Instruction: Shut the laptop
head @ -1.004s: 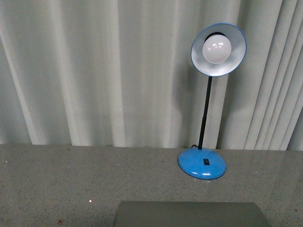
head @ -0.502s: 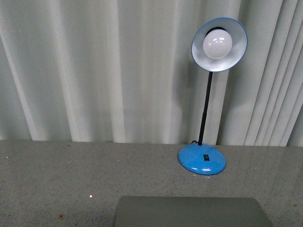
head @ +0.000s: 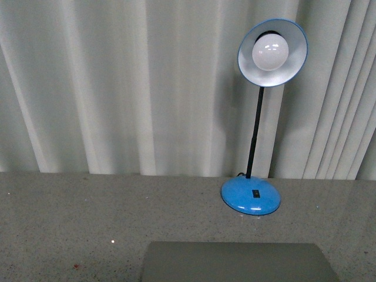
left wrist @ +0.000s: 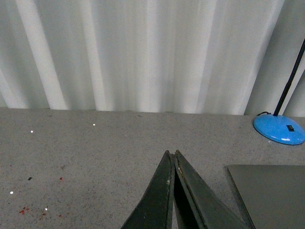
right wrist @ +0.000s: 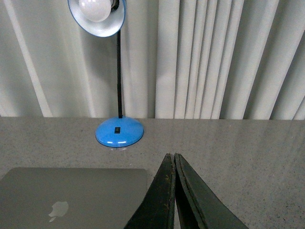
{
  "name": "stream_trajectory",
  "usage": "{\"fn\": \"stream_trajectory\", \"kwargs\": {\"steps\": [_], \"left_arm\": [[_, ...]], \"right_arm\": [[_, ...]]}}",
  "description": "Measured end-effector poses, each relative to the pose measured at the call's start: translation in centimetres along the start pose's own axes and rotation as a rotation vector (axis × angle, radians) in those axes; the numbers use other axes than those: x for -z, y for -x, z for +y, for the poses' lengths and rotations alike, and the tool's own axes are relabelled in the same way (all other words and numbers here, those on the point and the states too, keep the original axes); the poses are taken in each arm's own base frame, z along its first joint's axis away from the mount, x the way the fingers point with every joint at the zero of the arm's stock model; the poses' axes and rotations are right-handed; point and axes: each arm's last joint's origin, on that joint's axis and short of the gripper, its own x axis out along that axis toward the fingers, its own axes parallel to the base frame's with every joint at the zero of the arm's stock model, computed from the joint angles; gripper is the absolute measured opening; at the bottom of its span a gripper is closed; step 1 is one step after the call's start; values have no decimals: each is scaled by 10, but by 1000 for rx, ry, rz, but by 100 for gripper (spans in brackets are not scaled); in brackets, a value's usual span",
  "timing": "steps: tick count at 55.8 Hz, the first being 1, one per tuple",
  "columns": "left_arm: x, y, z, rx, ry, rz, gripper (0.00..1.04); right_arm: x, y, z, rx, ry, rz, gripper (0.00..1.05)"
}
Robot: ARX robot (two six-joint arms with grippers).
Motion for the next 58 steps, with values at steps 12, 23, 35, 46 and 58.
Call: {"fn": "stream_trajectory", "kwargs": {"steps": [12, 23, 35, 46, 58], "left_arm": [[0, 0, 0, 0, 0, 0, 41], [0, 0, 0, 0, 0, 0, 93], [0, 0, 0, 0, 0, 0, 98], [0, 0, 0, 0, 0, 0, 98], [0, 0, 0, 0, 0, 0, 98]], "right_arm": [[0, 0, 0, 0, 0, 0, 41], [0, 0, 0, 0, 0, 0, 91], [0, 0, 0, 0, 0, 0, 97], [0, 0, 0, 0, 0, 0, 97], [0, 0, 0, 0, 0, 0, 97]]}}
